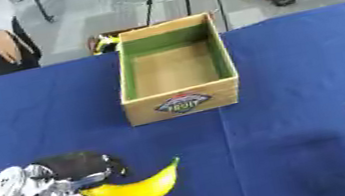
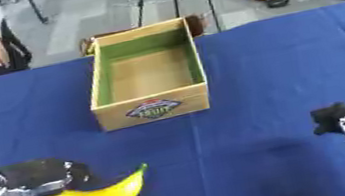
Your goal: Pick up objects on the table and place them in the box.
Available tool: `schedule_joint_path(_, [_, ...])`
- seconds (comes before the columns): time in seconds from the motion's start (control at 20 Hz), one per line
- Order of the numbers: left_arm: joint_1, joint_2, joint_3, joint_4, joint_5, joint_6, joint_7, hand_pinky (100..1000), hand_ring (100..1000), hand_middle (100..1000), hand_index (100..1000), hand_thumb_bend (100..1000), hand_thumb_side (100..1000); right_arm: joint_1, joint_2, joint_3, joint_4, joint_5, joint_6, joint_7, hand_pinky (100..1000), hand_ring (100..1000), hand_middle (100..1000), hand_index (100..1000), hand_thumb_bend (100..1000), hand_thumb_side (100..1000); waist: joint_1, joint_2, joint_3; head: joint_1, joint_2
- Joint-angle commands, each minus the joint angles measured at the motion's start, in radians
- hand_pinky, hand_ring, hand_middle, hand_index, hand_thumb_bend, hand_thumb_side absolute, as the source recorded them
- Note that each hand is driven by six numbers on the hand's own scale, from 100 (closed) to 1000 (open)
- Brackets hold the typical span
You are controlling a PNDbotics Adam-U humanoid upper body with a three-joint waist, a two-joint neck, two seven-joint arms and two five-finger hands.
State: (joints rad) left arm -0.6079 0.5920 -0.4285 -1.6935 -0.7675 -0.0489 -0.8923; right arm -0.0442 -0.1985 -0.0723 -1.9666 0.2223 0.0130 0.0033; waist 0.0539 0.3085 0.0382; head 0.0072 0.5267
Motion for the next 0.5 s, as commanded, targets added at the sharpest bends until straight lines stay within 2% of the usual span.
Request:
schedule_joint_path(0.05, [-0.018, 0.003, -0.001, 0.013, -0.018, -0.015, 0.004, 481, 737, 807, 913, 286, 732, -0.007, -0.008, 0.002, -0.011, 0.009, -0.002, 0.003, 770, 766, 486, 712, 100, 1000, 0.000, -0.013, -0.001, 0.003, -0.008])
schedule_joint_path(0.5, [-0.027, -0.015, -0.007, 0.038, -0.040, -0.039, 0.023, 509, 755, 793, 897, 284, 752, -0.006, -0.006, 0.002, -0.009, 0.013, -0.001, 0.007, 770, 766, 486, 712, 100, 1000, 0.002, -0.010, -0.004, 0.004, -0.004])
